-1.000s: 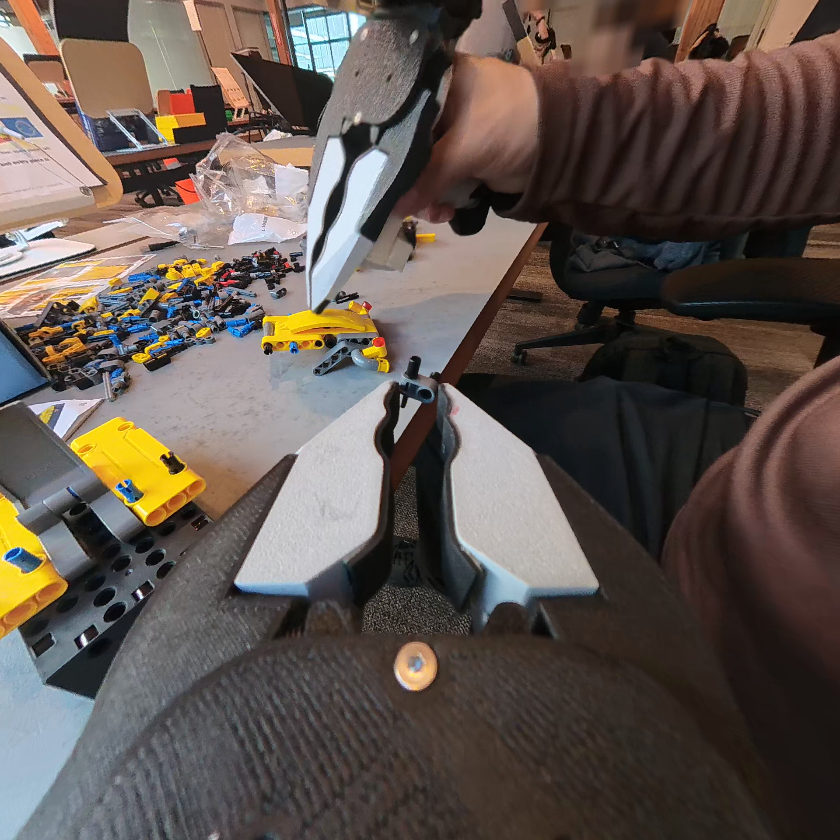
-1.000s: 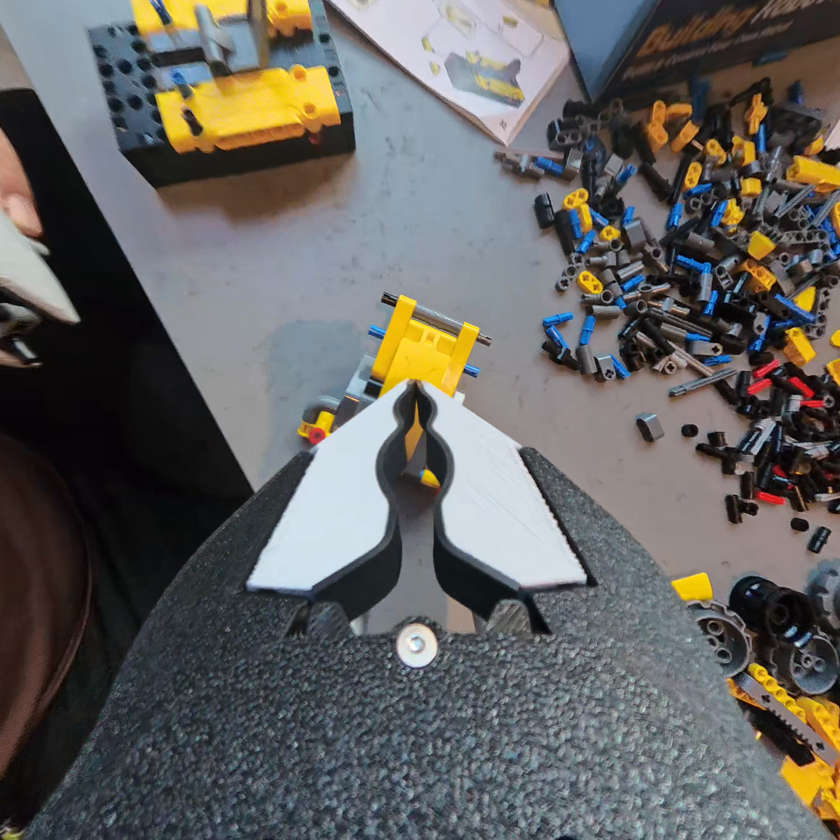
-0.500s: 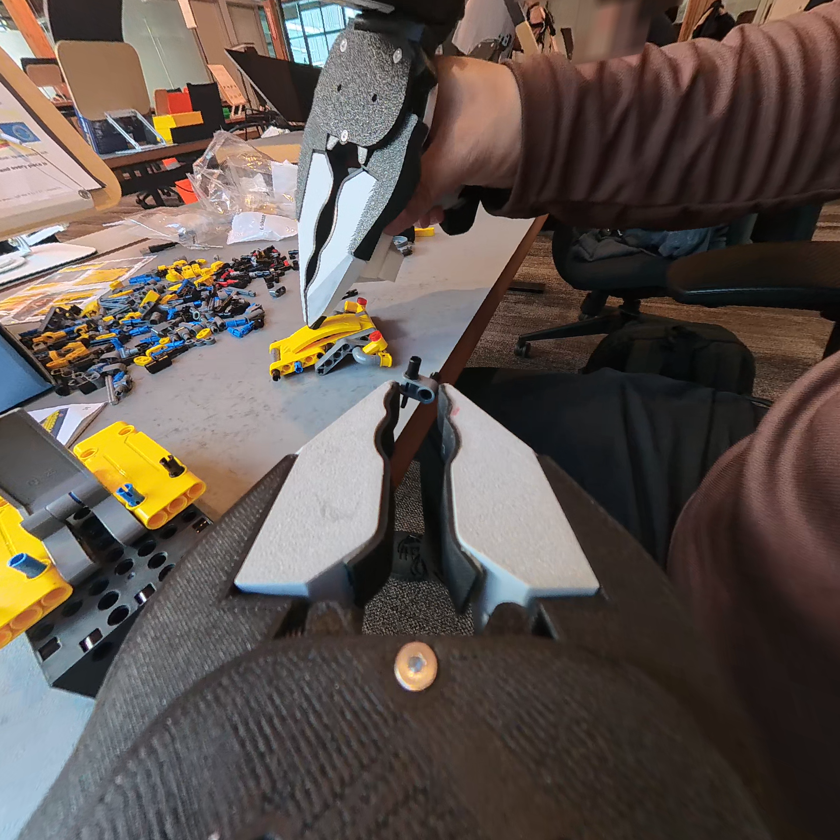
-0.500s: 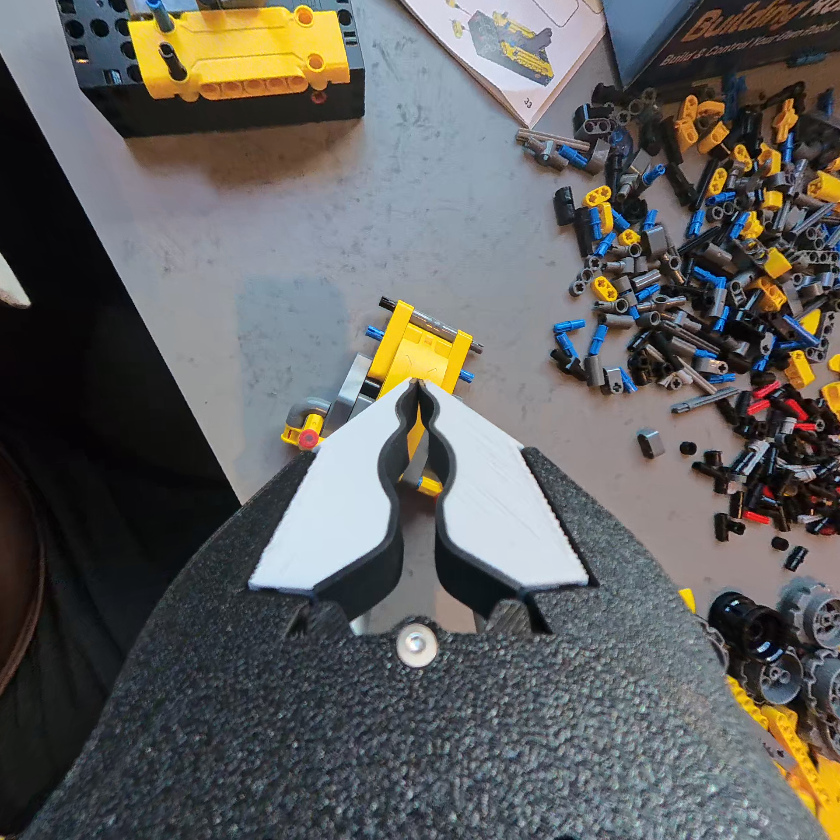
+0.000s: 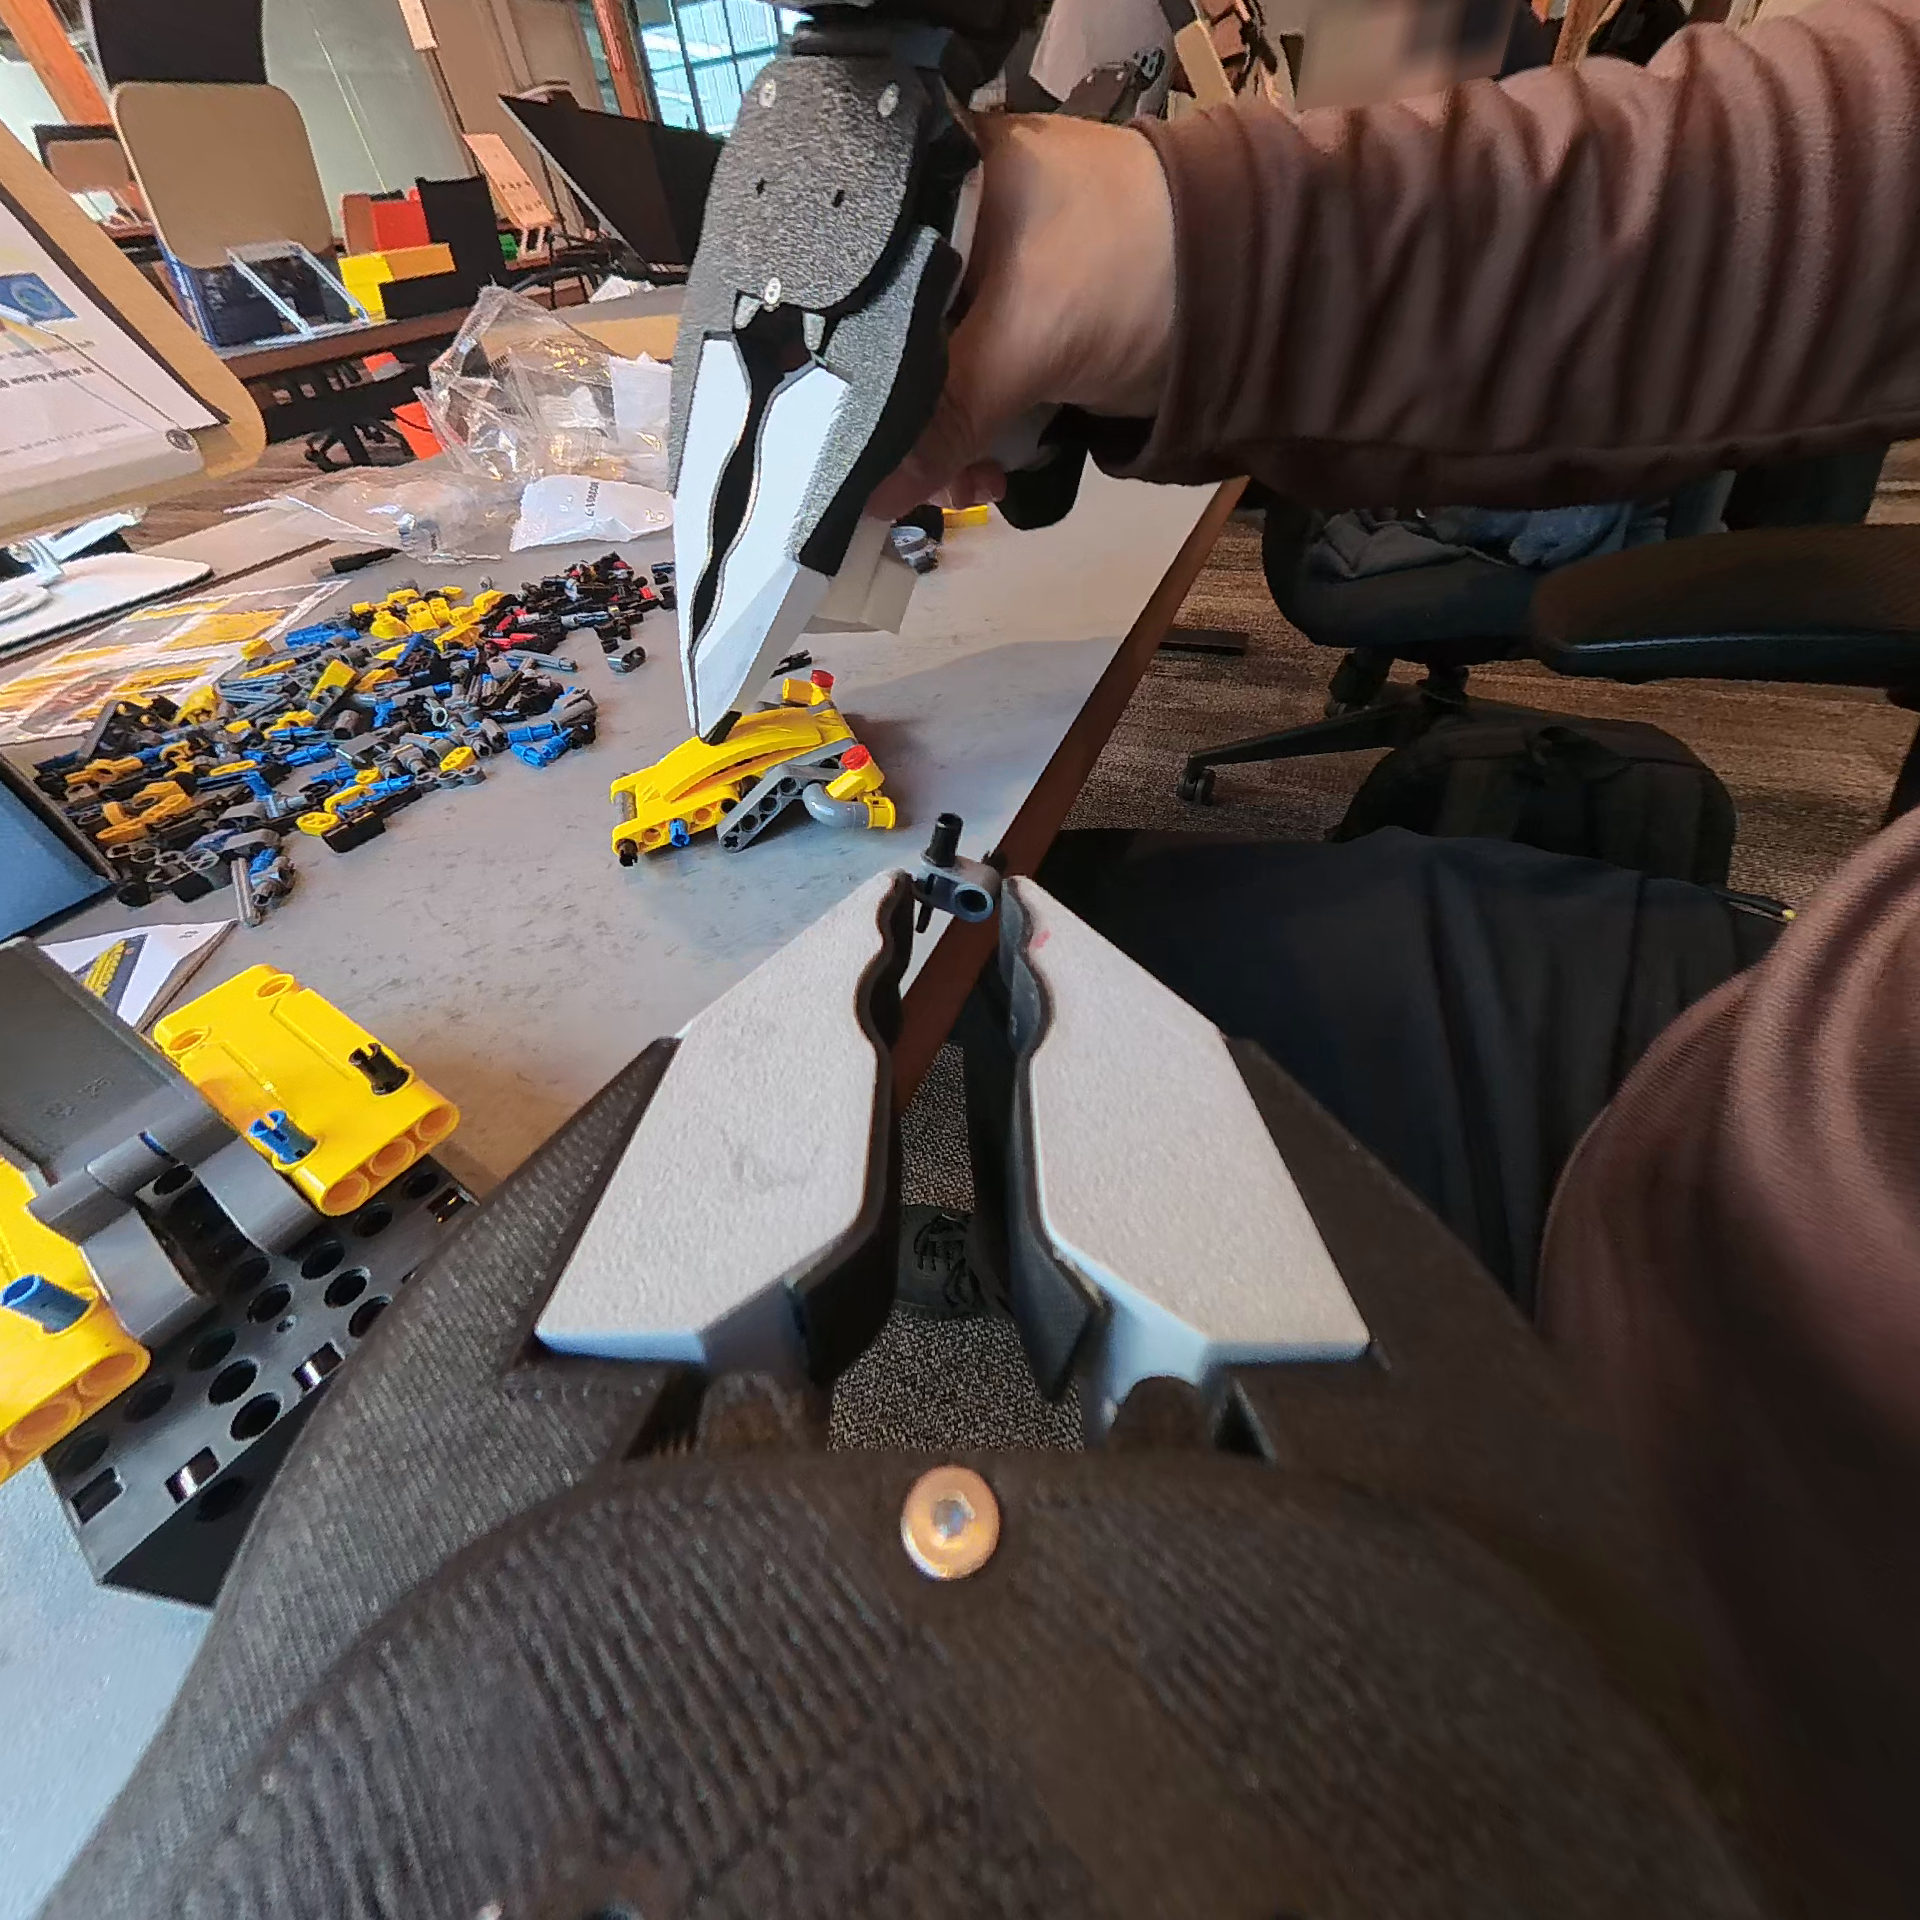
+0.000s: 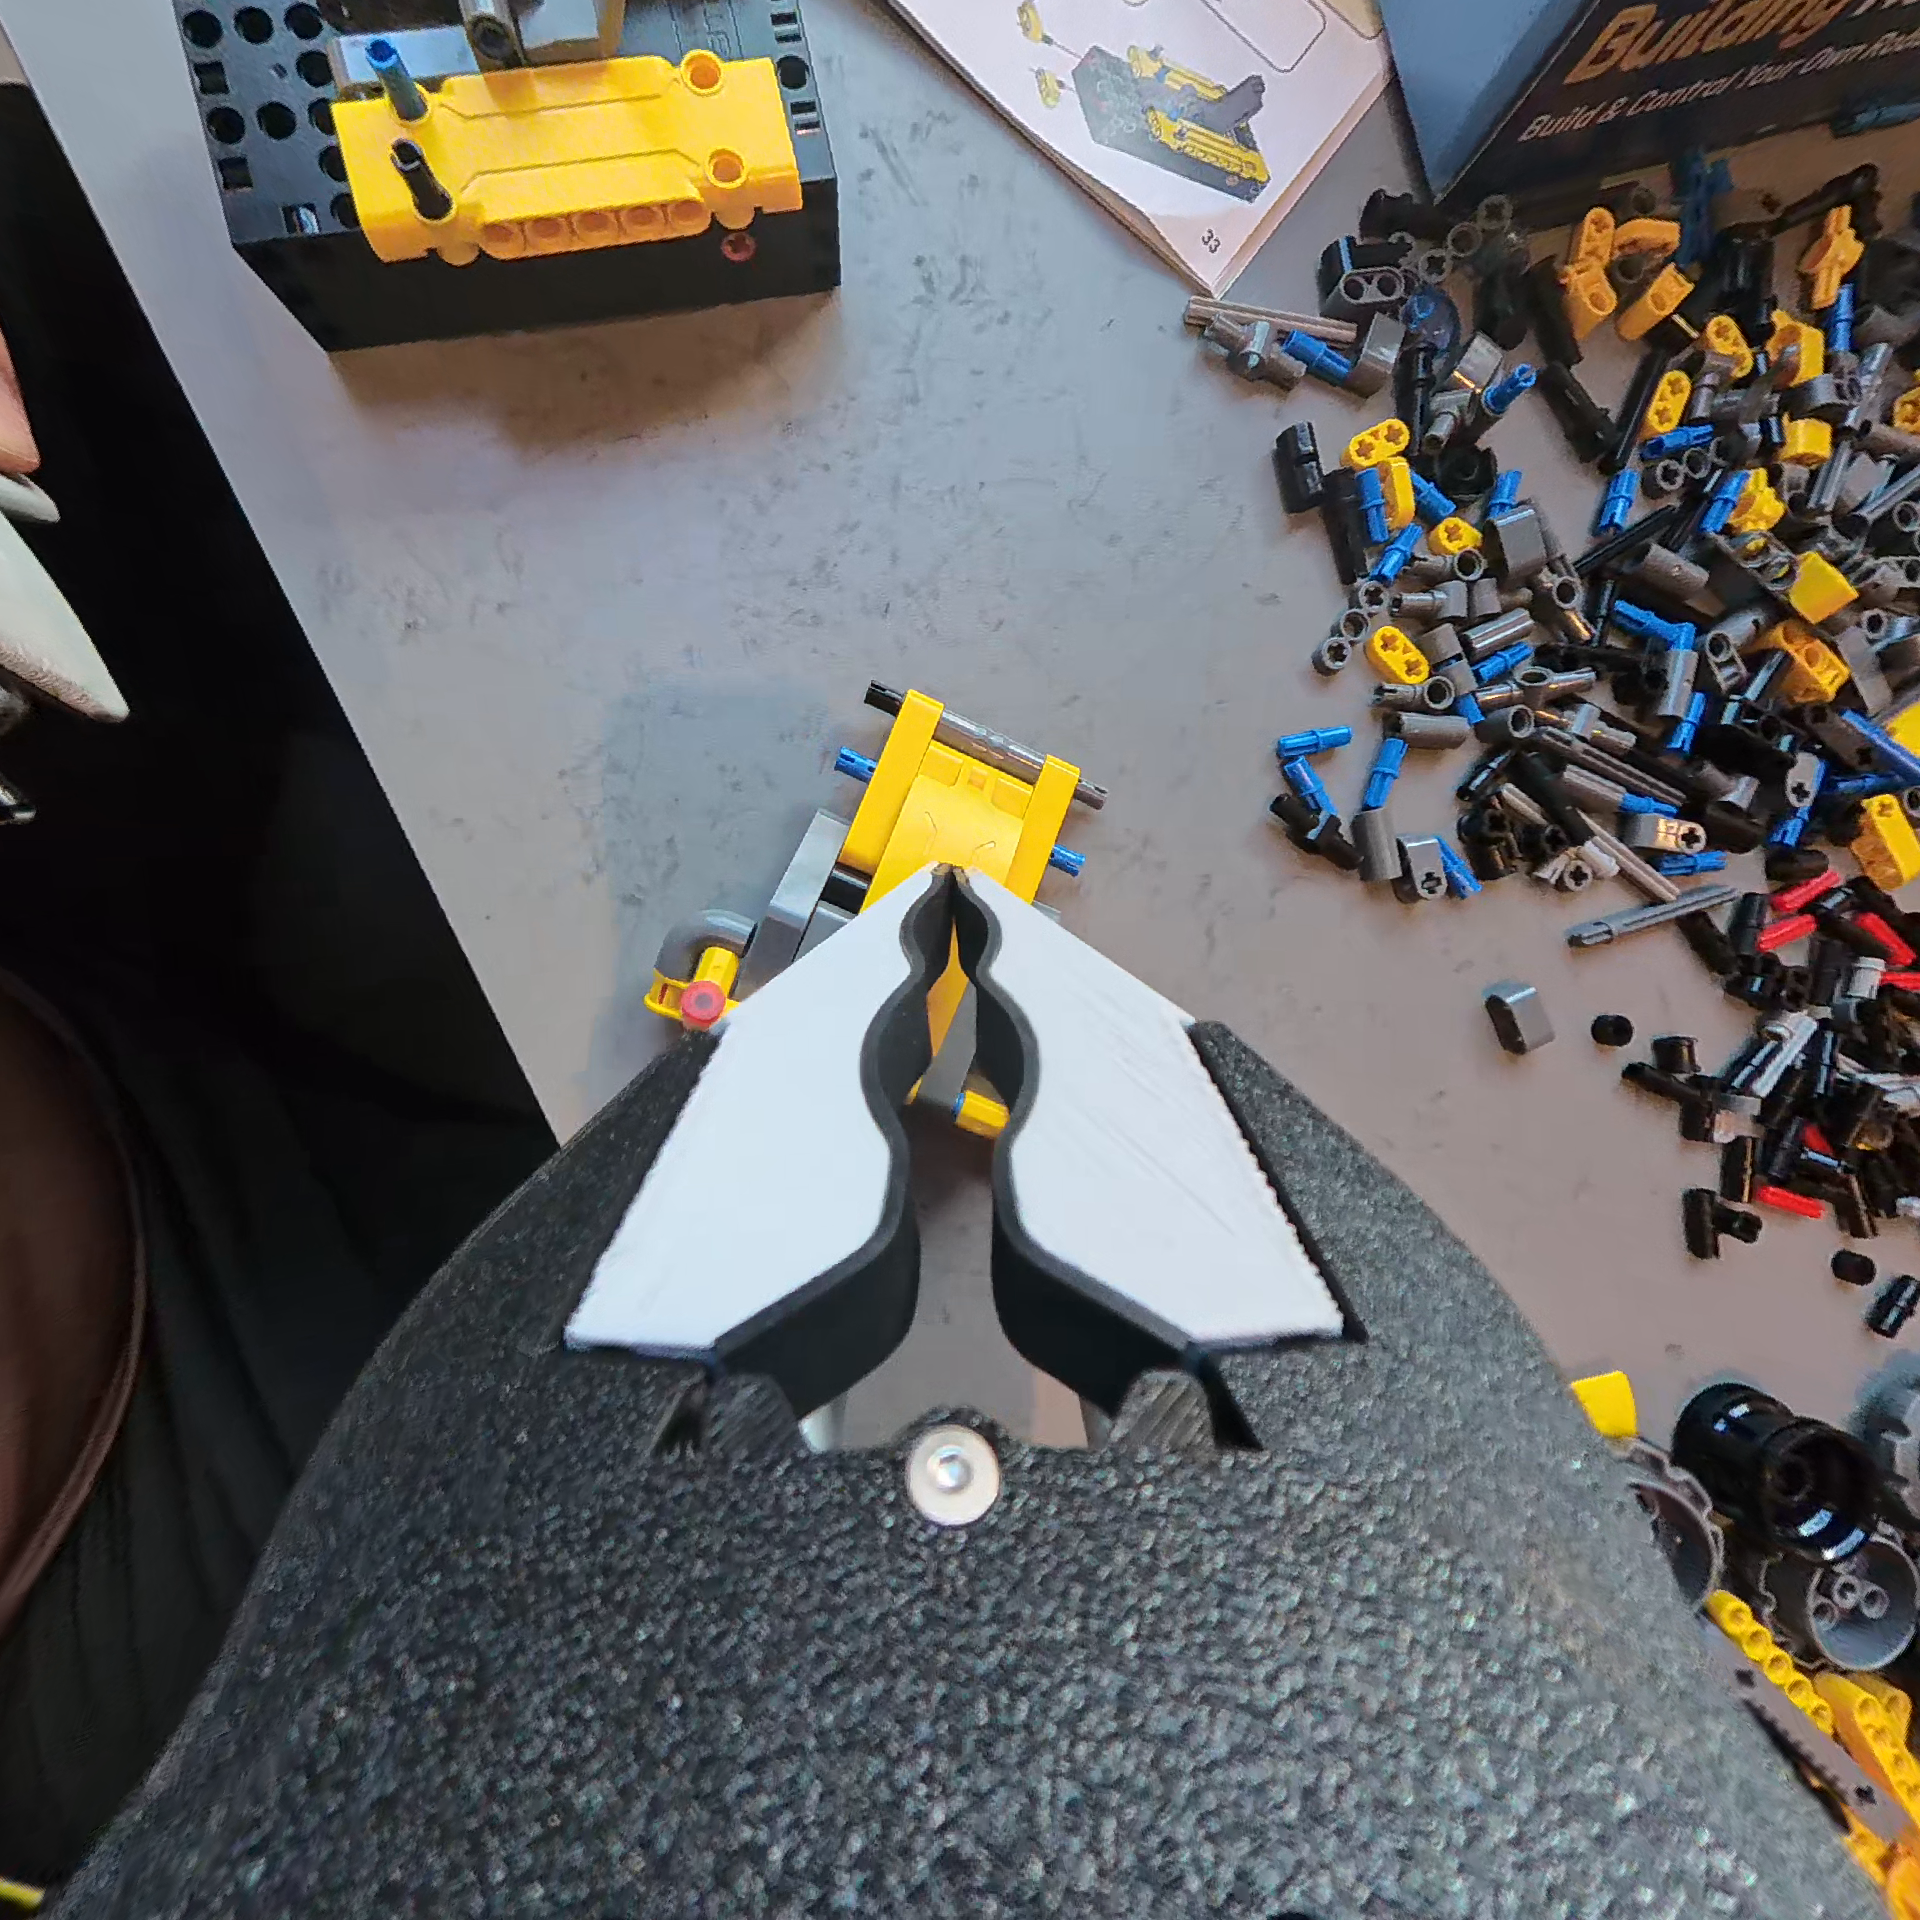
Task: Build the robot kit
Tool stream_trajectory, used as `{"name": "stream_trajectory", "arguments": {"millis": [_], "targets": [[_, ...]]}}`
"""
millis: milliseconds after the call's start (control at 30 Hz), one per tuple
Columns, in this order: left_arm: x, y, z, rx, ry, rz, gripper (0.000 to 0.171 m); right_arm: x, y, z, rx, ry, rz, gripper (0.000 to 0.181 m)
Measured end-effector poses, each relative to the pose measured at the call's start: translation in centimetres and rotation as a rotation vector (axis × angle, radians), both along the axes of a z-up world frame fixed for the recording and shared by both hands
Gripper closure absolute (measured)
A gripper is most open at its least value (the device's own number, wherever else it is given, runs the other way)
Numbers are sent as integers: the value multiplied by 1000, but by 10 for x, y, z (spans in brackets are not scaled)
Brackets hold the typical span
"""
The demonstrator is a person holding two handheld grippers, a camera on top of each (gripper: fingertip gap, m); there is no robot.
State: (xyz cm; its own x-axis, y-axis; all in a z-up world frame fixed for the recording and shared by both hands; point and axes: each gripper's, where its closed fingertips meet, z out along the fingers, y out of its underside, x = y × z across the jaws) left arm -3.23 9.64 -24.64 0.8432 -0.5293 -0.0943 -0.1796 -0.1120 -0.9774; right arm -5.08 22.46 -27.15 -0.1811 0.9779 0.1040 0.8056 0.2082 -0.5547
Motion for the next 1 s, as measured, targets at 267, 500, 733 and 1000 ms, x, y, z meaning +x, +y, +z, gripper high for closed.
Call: {"name": "stream_trajectory", "arguments": {"millis": [267, 500, 733, 1000], "targets": [[0, 0, 0, 1, 9, 1, 157, 0, 0, 0, 8, -16, 10, 181], [1, 0, -1, 1, 15, -1, 157, 0, 0, -1, 13, -8, 6, 181], [0, 0, -2, -2, 14, 2, 157, -1, 0, -1, 31, -9, 13, 181], [-8, 2, -5, -36, -26, 23, 157, -1, -1, -1, 15, 1, 22, 181]]}}
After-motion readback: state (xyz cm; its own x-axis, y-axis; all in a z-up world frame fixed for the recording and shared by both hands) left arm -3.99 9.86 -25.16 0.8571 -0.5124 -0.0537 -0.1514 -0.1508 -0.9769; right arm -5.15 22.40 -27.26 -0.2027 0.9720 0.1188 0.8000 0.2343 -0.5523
